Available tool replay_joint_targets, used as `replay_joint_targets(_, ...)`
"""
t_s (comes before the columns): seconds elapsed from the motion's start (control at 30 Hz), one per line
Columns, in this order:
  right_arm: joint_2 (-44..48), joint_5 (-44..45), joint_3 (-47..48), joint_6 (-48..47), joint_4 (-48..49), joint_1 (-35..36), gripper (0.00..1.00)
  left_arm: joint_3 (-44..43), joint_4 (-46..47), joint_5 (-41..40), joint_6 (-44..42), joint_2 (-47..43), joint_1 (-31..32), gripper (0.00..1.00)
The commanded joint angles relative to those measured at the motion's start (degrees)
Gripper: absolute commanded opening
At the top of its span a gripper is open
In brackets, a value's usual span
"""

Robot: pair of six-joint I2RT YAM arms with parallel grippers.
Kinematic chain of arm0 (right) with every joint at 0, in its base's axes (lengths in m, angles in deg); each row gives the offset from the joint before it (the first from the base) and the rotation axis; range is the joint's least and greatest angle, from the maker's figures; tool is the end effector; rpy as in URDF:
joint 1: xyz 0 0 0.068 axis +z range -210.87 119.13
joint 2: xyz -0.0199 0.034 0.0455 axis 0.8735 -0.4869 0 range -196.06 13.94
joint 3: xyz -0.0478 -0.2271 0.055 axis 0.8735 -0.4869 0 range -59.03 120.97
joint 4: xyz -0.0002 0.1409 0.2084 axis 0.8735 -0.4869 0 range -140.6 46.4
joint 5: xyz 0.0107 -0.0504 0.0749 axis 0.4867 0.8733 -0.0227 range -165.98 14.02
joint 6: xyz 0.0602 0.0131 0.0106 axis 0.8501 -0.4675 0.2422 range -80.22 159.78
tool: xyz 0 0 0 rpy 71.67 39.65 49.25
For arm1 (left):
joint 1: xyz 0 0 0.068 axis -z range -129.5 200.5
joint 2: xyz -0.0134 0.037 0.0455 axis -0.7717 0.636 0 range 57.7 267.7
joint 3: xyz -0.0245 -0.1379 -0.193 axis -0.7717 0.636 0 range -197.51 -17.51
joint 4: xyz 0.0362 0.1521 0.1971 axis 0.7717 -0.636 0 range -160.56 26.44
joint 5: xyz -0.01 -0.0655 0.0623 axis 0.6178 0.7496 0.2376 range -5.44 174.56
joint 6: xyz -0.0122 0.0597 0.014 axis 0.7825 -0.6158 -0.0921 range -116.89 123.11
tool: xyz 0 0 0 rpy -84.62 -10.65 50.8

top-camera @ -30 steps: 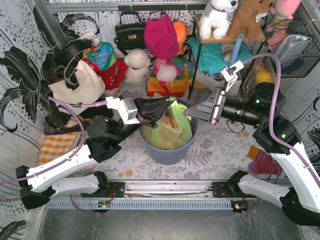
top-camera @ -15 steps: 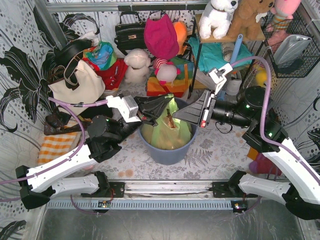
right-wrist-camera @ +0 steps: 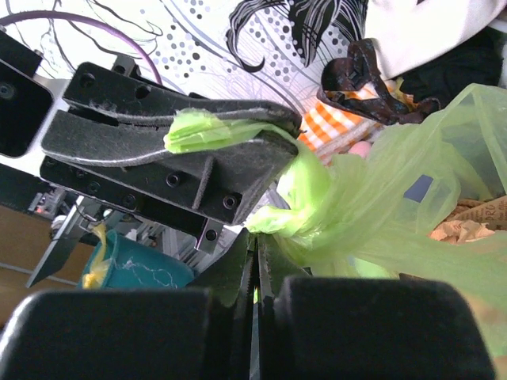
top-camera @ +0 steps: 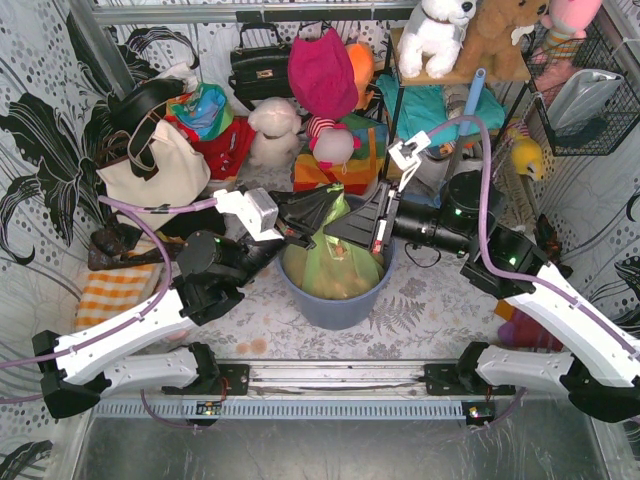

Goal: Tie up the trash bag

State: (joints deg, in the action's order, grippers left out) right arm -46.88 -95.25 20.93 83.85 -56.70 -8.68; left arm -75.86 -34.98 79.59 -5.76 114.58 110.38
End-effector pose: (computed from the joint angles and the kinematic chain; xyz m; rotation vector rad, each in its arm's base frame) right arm 0.1278 0.1903 0.4590 -0.4307 1.6372 1.5654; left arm 0.1206 -0.1997 0.4314 0.5400 0.9327 -0.7600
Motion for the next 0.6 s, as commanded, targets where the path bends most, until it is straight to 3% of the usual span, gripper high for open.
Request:
replay_joint_targets(0.0,-0.1,7.7,1.1,-4.3,-1.2,2.8,0.00,-0.3,2.3,-1.9,-1.0,0.1,-0.5,0.00)
replay_joint_targets(0.3,-1.1,24.3,-0.1,-12.0,-3.4,8.1,0.00,-0.6,1.6,-1.1,-1.1,0.1,-0.5,0.00)
replay_joint_targets(0.57,-2.4,32.9,-2.4,-15.9,-0.6,9.8,0.00,-0.3,0.5,-0.5,-1.5,-0.2,-0.5,0.00)
